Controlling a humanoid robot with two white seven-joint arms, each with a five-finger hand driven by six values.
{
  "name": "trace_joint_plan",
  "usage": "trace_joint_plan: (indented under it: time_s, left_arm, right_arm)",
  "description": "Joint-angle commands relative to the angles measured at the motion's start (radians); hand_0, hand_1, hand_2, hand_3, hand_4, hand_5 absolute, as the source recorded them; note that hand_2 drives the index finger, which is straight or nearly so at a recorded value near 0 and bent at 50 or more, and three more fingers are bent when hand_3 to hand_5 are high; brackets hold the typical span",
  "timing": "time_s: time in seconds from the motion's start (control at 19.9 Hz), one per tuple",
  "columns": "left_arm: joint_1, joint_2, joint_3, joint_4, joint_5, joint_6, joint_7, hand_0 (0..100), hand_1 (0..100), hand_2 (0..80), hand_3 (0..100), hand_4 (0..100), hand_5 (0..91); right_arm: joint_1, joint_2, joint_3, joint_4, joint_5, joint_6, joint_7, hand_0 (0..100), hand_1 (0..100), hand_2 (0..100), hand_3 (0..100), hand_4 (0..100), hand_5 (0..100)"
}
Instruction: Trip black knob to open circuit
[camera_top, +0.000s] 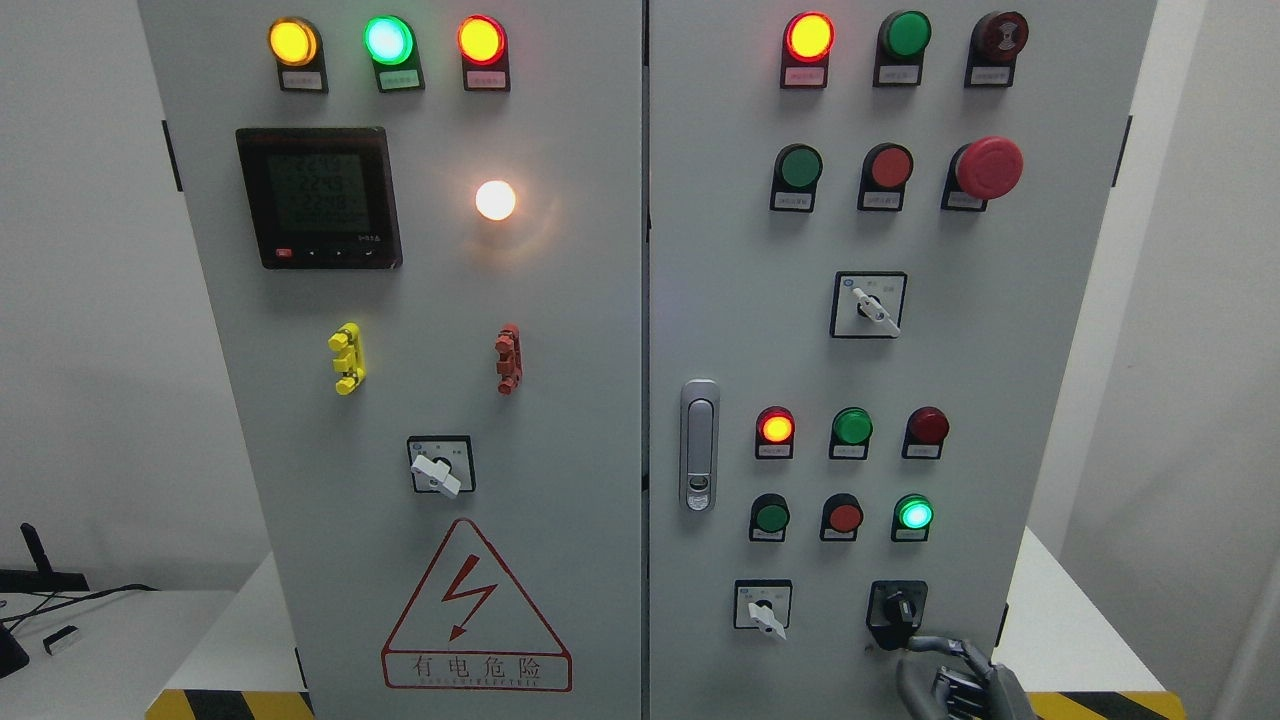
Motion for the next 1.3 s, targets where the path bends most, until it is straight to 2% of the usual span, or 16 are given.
trace_joint_plan:
  time_s: [0.0, 0.05, 0.1, 0.15, 0.2, 0.3, 0.35, 0.4, 0.45, 0.55, 0.65, 0.75, 0.95, 1.0, 1.05, 1.25]
  left_arm:
    - [0.000, -0.001, 0.000, 0.000, -0.031, 0.000, 0.000, 12, 39, 0.0, 0, 0, 0.0]
    - [0.000, 0.000, 0.000, 0.000, -0.031, 0.000, 0.000, 12, 39, 0.0, 0, 0, 0.0]
    - [0.000, 0.000, 0.000, 0.000, -0.031, 0.000, 0.000, 12, 39, 0.0, 0, 0, 0.0]
    - [0.000, 0.000, 0.000, 0.000, -0.031, 0.000, 0.000, 12, 39, 0.0, 0, 0, 0.0]
    - [0.000, 0.000, 0.000, 0.000, -0.031, 0.000, 0.000, 12, 39, 0.0, 0, 0, 0.0]
    - [0.000, 0.000, 0.000, 0.000, -0.031, 0.000, 0.000, 12, 39, 0.0, 0, 0, 0.0]
    - [0.000, 0.000, 0.000, 0.000, -0.031, 0.000, 0.000, 12, 39, 0.0, 0, 0, 0.0]
    - [0.000, 0.000, 0.000, 0.000, -0.031, 0.000, 0.000, 12, 39, 0.0, 0, 0, 0.0]
    - [0.000, 0.000, 0.000, 0.000, -0.031, 0.000, 0.000, 12, 39, 0.0, 0, 0, 0.0]
    - [0.000, 0.000, 0.000, 0.000, -0.031, 0.000, 0.000, 12, 39, 0.0, 0, 0, 0.0]
    - [0.000, 0.000, 0.000, 0.000, -0.031, 0.000, 0.000, 12, 39, 0.0, 0, 0, 0.0]
    - [0.000, 0.000, 0.000, 0.000, -0.031, 0.000, 0.000, 12, 39, 0.0, 0, 0, 0.0]
    - [0.000, 0.000, 0.000, 0.000, -0.031, 0.000, 0.000, 12, 39, 0.0, 0, 0, 0.0]
    - [0.000, 0.000, 0.000, 0.000, -0.031, 0.000, 0.000, 12, 39, 0.0, 0, 0, 0.0]
    - [0.000, 0.000, 0.000, 0.000, -0.031, 0.000, 0.000, 12, 39, 0.0, 0, 0, 0.0]
    - [0.000, 0.000, 0.000, 0.000, -0.031, 0.000, 0.000, 12, 39, 0.0, 0, 0, 0.0]
  right_arm:
    - [0.059, 0.000, -0.085, -0.075, -0.009, -0.004, 0.025, 65, 71, 47, 100, 98, 92]
    - [0.077, 0.000, -0.102, -0.099, -0.014, -0.003, 0.032, 60, 61, 48, 100, 97, 90]
    - [0.097, 0.003, -0.116, -0.124, -0.015, -0.003, 0.044, 56, 57, 49, 100, 96, 89]
    - [0.118, 0.003, -0.128, -0.144, -0.015, -0.001, 0.065, 51, 45, 51, 95, 90, 86]
    - [0.138, 0.004, -0.145, -0.161, -0.018, -0.001, 0.084, 48, 42, 51, 92, 89, 85]
    - [0.178, 0.004, -0.172, -0.195, -0.066, 0.000, 0.119, 29, 21, 46, 72, 68, 68]
    - [0.200, 0.000, -0.188, -0.213, -0.099, 0.005, 0.128, 23, 20, 44, 69, 65, 63]
    - [0.220, -0.008, -0.195, -0.233, -0.133, 0.006, 0.136, 13, 12, 41, 61, 56, 51]
    - [0.238, -0.019, -0.203, -0.253, -0.158, 0.006, 0.145, 7, 8, 39, 58, 53, 48]
    - [0.281, -0.039, -0.222, -0.287, -0.179, 0.006, 0.170, 3, 6, 36, 54, 50, 44]
    - [0.316, -0.039, -0.249, -0.314, -0.192, 0.005, 0.205, 1, 4, 33, 52, 48, 42]
    - [0.338, -0.039, -0.272, -0.331, -0.213, 0.005, 0.226, 0, 2, 25, 49, 43, 39]
    - [0.356, -0.039, -0.300, -0.347, -0.236, 0.005, 0.231, 0, 0, 19, 41, 36, 34]
    - [0.365, -0.039, -0.303, -0.350, -0.244, 0.005, 0.231, 0, 0, 16, 31, 28, 28]
    - [0.372, -0.039, -0.304, -0.356, -0.248, 0.005, 0.233, 0, 0, 14, 26, 23, 25]
    - [0.392, -0.040, -0.304, -0.374, -0.276, 0.006, 0.233, 0, 0, 12, 22, 20, 22]
